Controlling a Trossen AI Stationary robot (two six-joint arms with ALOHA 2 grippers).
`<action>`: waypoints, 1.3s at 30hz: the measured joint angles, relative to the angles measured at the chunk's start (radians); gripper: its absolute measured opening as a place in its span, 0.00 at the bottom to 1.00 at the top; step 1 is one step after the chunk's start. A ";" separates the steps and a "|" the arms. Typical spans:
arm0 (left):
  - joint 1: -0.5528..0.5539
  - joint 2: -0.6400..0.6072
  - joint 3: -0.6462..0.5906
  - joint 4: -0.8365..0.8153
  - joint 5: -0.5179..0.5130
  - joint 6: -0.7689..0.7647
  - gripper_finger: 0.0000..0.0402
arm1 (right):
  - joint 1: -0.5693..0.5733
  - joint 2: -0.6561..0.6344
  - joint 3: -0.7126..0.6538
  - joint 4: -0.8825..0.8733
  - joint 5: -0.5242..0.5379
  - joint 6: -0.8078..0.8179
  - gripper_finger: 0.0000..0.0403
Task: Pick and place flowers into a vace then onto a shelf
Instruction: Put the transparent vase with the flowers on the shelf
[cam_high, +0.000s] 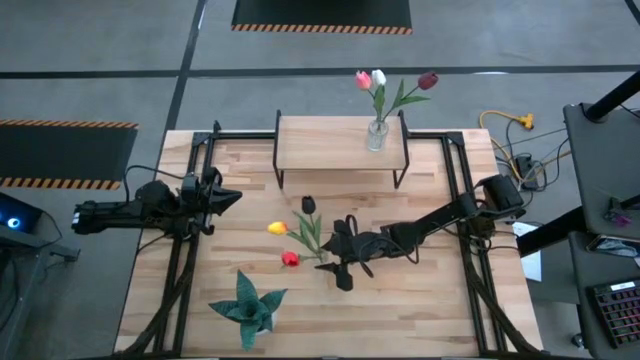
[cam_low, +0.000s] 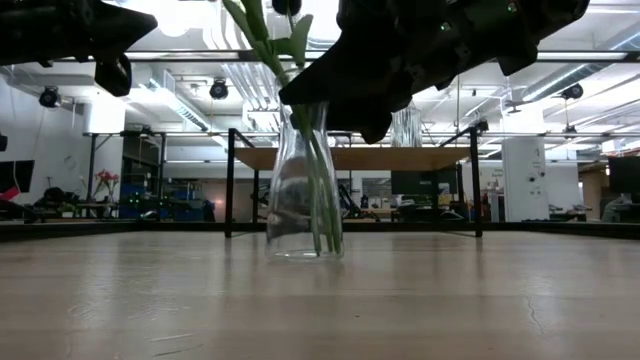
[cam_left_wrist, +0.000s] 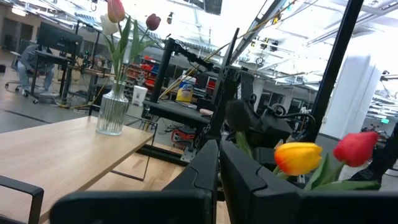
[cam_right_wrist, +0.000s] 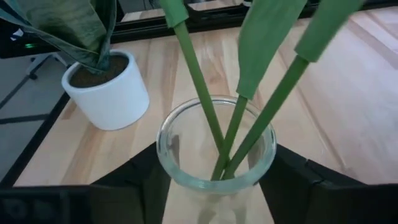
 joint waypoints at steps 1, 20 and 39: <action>0.000 0.000 0.000 0.000 0.000 0.000 0.00 | 0.000 0.000 0.000 0.000 0.000 0.000 0.48; 0.000 0.000 0.000 0.000 0.000 0.000 0.00 | -0.141 -0.123 0.203 -0.095 0.125 -0.121 0.45; 0.000 0.000 0.000 0.000 0.000 0.000 0.00 | -0.501 -0.063 0.575 -0.411 0.209 -0.201 0.45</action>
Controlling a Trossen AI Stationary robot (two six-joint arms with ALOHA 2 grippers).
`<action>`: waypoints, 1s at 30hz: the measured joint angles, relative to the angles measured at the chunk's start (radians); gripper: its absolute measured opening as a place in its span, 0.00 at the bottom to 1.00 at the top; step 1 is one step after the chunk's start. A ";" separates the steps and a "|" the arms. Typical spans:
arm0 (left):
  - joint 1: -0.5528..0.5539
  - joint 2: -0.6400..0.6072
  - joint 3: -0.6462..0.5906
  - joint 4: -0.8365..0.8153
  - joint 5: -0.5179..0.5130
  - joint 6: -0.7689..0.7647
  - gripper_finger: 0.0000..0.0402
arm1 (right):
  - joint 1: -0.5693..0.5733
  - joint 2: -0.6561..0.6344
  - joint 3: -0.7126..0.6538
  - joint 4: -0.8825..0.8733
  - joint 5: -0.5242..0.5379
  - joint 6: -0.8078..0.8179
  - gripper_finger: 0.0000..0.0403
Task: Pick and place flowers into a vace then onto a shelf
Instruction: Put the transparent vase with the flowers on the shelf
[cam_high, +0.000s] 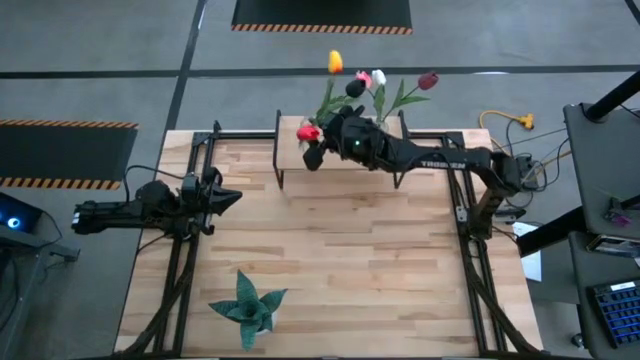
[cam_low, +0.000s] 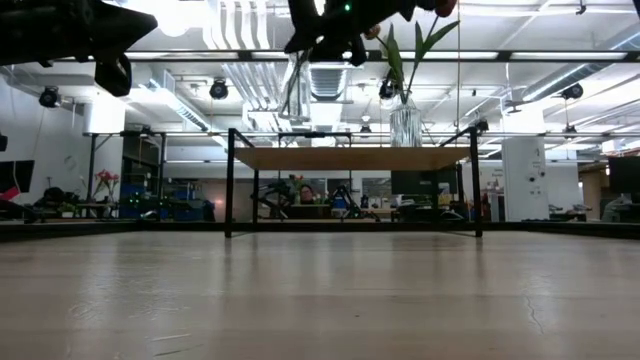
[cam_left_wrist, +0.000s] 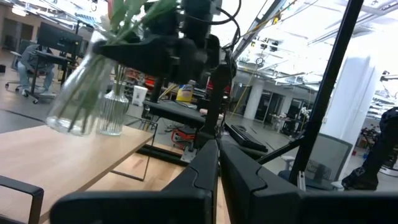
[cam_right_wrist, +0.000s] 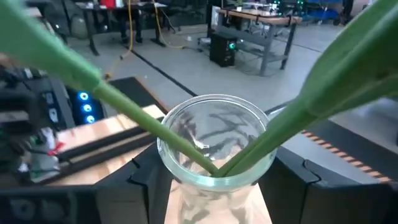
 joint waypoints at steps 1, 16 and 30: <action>0.000 0.000 0.000 0.000 0.000 0.000 0.00 | -0.012 0.000 -0.004 0.002 -0.006 -0.014 0.45; 0.000 -0.001 0.000 0.000 0.000 0.000 0.00 | -0.078 0.059 -0.018 -0.013 -0.059 -0.012 0.46; 0.000 -0.001 0.000 0.000 0.003 0.000 0.00 | -0.082 0.058 -0.018 -0.030 -0.064 0.037 0.61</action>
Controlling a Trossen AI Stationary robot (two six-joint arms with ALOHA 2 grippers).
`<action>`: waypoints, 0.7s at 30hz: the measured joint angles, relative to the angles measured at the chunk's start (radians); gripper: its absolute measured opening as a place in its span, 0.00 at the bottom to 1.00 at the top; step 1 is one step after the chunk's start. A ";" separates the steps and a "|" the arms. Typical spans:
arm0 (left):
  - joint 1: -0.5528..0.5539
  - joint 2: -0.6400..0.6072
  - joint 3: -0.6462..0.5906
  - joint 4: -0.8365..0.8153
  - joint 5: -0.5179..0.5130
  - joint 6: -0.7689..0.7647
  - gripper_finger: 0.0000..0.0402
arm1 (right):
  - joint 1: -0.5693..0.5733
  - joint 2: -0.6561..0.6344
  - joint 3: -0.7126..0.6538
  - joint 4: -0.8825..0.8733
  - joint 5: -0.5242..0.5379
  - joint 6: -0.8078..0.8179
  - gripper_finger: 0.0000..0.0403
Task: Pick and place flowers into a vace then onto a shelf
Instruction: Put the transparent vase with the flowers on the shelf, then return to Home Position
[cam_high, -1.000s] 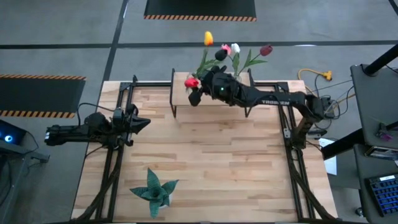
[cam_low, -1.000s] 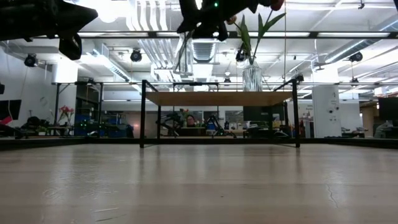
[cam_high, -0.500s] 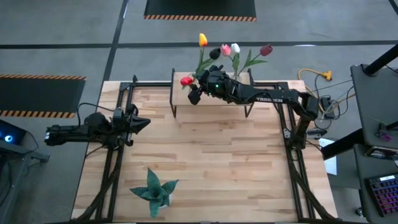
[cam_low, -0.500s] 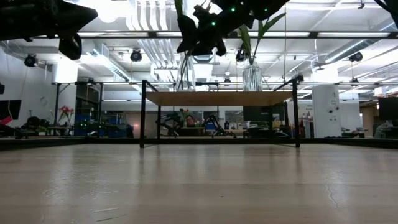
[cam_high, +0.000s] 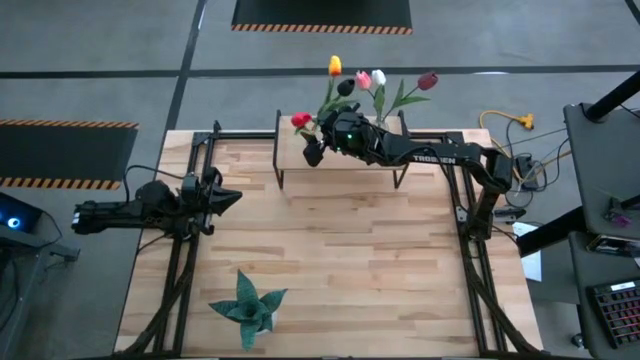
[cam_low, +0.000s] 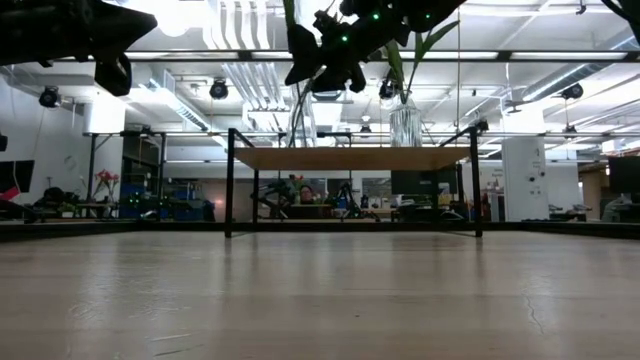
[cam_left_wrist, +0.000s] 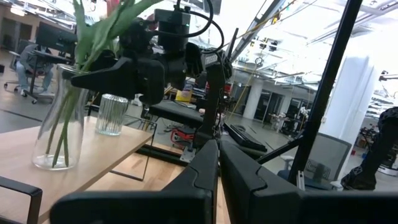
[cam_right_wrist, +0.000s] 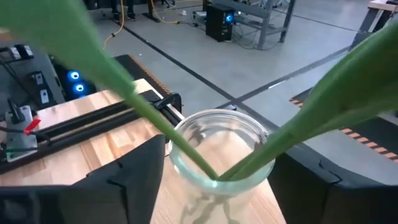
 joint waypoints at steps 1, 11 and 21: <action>0.000 0.000 0.000 0.000 0.000 0.000 0.00 | 0.000 0.000 0.000 0.000 0.000 0.000 0.63; 0.000 0.000 0.000 0.000 0.000 0.000 0.00 | 0.001 -0.001 0.004 -0.001 0.001 -0.022 0.83; 0.000 -0.001 0.000 0.000 0.005 0.000 0.00 | 0.006 -0.078 -0.027 -0.100 0.011 -0.056 0.90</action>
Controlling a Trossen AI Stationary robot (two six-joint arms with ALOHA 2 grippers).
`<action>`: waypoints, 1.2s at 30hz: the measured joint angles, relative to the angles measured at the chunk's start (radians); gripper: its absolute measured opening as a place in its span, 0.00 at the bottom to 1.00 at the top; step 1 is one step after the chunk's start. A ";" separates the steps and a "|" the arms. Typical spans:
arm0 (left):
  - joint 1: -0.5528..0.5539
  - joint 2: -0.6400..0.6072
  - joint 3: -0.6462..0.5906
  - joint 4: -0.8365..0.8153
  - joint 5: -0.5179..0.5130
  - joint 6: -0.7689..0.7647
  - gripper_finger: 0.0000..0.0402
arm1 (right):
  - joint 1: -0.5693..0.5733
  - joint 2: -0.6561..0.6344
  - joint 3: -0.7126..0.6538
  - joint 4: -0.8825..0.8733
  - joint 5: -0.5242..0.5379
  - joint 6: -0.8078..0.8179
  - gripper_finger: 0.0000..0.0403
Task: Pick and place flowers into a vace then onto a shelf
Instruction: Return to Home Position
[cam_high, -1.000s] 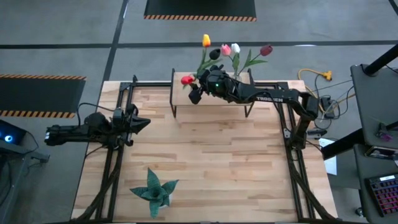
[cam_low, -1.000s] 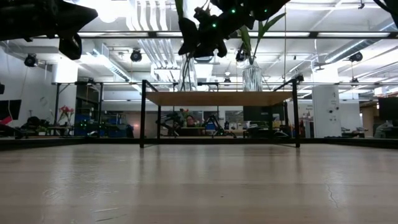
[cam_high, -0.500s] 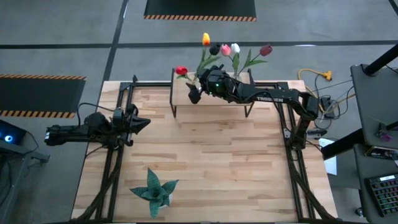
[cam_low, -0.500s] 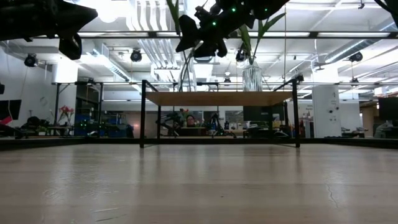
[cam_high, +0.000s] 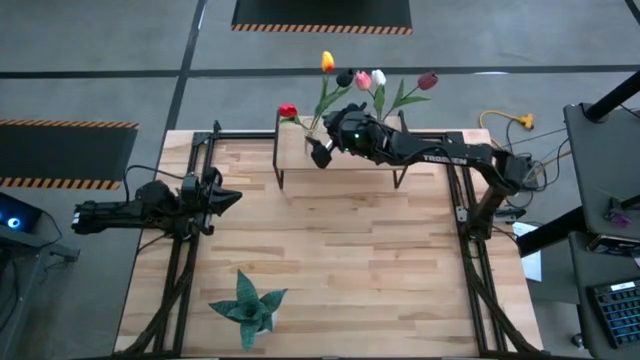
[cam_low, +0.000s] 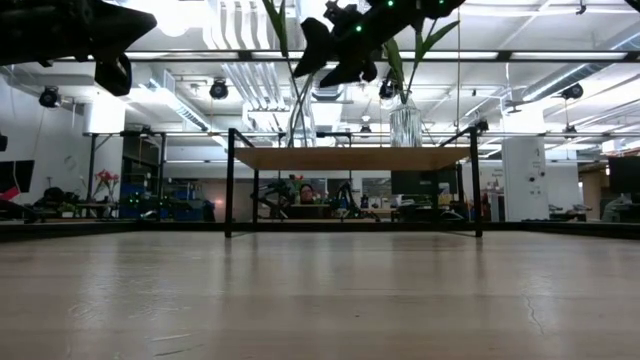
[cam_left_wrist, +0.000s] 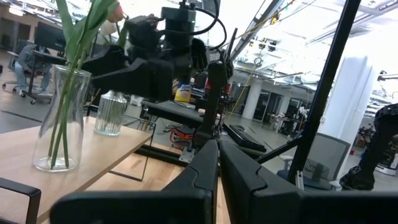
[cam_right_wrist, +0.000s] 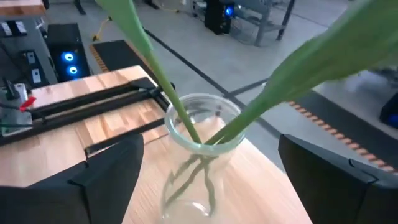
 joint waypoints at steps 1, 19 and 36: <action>0.000 0.000 0.000 0.000 0.000 0.000 0.00 | 0.001 -0.011 -0.005 0.003 -0.002 -0.010 0.90; 0.000 -0.006 0.003 0.009 0.000 0.000 0.00 | 0.196 -0.510 -0.558 0.094 -0.219 0.128 0.71; 0.000 -0.004 0.003 0.009 -0.005 0.140 0.00 | 0.272 -1.346 -1.093 0.115 -0.379 0.107 0.04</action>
